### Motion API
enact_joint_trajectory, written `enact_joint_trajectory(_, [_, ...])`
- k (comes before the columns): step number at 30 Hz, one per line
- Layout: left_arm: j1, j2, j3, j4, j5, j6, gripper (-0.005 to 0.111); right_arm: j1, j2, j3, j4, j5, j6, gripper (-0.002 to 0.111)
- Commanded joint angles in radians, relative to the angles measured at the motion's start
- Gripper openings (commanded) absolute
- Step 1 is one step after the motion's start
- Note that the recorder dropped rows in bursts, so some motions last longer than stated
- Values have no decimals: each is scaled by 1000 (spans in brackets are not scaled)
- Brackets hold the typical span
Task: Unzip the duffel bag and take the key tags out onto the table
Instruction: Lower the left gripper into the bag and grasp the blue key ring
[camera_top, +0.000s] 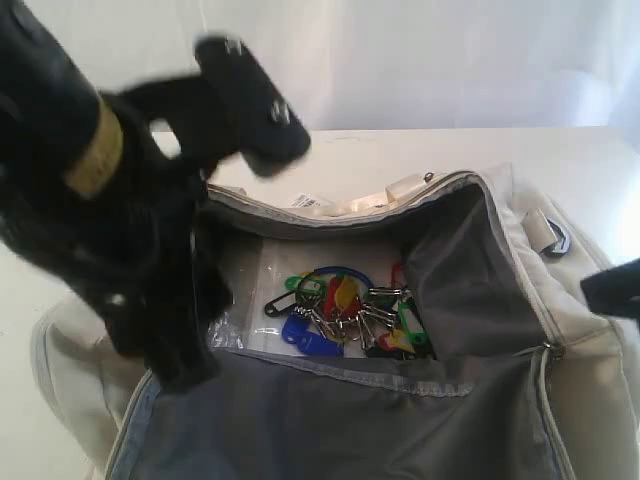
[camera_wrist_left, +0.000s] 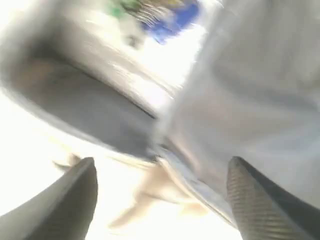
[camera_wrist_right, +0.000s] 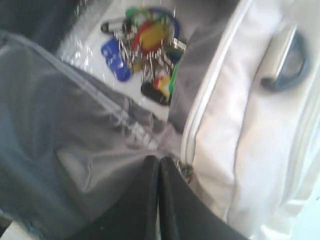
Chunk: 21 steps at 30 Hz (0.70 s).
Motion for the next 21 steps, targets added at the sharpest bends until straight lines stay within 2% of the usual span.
enact_joint_trajectory(1, [55,-24,-111,-90,85,11,71,-3,-95,-43,-1,-38,-12,0])
enact_joint_trajectory(3, [107,2,-143,-196,41,84,71,-3,-129,-43,-6,-36,-8,0])
enact_joint_trajectory(7, [188,110,-204,-246,-13,94,71,-3,-178,-41,-9,-20,-1,0])
enact_joint_trajectory(12, [228,307,-259,-278,-22,103,71,-3,-213,-41,-24,-3,3,0])
enact_joint_trajectory(21, [289,546,-335,-266,-181,-208,71,-3,-217,-41,-28,-3,5,0])
